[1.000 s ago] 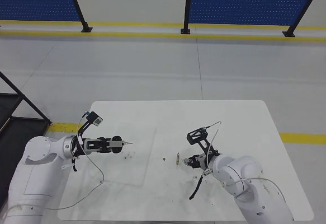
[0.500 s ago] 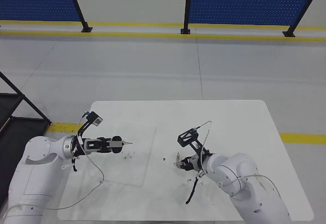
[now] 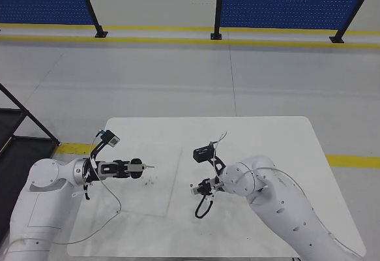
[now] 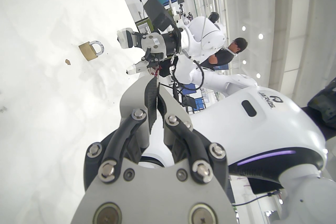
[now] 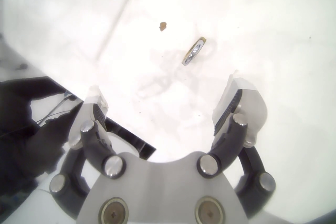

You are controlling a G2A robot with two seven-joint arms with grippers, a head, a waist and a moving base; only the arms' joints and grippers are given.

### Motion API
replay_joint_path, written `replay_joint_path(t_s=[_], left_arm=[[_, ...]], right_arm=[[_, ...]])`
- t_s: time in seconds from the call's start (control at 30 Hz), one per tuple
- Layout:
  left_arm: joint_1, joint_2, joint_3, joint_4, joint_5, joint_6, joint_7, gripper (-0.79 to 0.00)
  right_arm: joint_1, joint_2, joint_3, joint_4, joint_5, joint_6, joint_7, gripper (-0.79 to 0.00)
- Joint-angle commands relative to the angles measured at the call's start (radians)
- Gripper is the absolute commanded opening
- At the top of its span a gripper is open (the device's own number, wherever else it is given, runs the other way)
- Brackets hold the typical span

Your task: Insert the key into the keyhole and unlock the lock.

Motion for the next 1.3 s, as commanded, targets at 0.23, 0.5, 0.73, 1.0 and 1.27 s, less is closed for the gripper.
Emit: replay_joint_path(t_s=[0.23, 0.5, 0.73, 1.0, 1.27], left_arm=[[0.000, 0.000, 0.000, 0.000, 0.000, 0.000, 0.000, -0.785], [0.000, 0.000, 0.000, 0.000, 0.000, 0.000, 0.000, -0.785], [0.000, 0.000, 0.000, 0.000, 0.000, 0.000, 0.000, -0.785], [0.000, 0.000, 0.000, 0.000, 0.000, 0.000, 0.000, -0.785], [0.000, 0.000, 0.000, 0.000, 0.000, 0.000, 0.000, -0.785]], right_arm=[[0.064, -0.037, -0.072, 0.147, -0.023, 0.038, -0.041, 0.000], [0.099, -0.069, -0.116, 0.242, -0.004, 0.051, -0.053, 0.000], [0.117, -0.089, -0.125, 0.298, 0.037, 0.055, -0.057, -0.046], [0.120, -0.095, -0.122, 0.328, 0.033, 0.068, -0.070, -0.209], [0.117, -0.100, -0.120, 0.338, 0.014, 0.081, -0.084, -0.471]])
